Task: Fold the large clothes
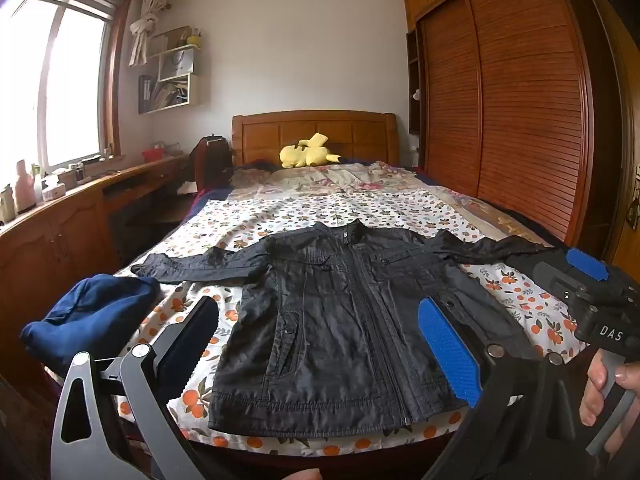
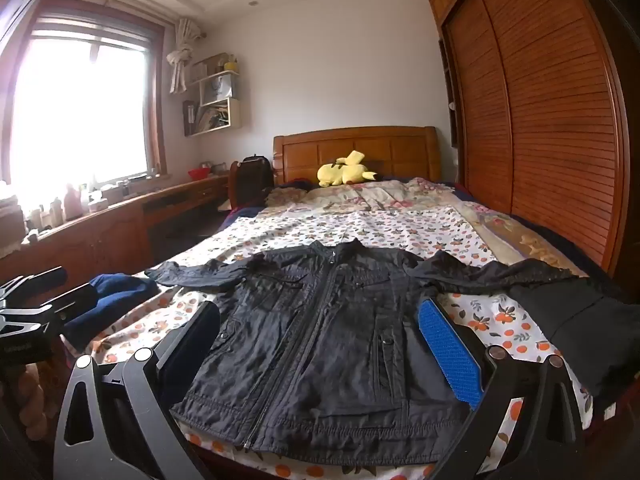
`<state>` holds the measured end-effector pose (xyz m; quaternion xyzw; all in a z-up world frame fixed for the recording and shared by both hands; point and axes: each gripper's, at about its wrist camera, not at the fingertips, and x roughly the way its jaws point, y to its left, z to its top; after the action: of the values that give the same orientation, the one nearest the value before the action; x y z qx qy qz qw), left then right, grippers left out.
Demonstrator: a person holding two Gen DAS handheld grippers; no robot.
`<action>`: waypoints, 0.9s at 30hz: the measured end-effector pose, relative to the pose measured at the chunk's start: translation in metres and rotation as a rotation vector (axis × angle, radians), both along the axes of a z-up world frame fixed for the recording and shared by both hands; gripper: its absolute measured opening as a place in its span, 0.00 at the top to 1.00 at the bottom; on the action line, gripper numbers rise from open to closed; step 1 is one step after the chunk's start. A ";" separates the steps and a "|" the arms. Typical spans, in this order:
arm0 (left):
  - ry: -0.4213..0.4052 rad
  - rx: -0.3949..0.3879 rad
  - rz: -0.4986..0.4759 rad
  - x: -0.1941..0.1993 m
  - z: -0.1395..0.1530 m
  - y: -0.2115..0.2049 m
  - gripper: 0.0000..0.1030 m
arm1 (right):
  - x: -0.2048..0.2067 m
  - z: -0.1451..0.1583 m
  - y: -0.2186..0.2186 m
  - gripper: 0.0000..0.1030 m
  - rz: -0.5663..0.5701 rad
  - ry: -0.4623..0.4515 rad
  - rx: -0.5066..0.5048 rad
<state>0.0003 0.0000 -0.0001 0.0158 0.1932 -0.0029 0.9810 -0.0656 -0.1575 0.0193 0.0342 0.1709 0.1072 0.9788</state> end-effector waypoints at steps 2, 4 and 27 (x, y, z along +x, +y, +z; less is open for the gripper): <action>0.000 -0.001 -0.002 0.000 0.000 0.000 0.02 | 0.000 0.000 0.000 0.07 0.000 0.000 -0.004; 0.002 -0.001 -0.002 0.001 -0.001 0.000 0.02 | 0.000 0.000 0.000 0.07 0.002 -0.001 -0.003; -0.009 -0.007 -0.009 -0.005 0.004 0.000 0.02 | -0.001 -0.001 0.001 0.07 -0.001 -0.001 -0.003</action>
<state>-0.0051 0.0002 0.0041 0.0134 0.1885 -0.0078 0.9819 -0.0661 -0.1563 0.0185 0.0330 0.1708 0.1065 0.9790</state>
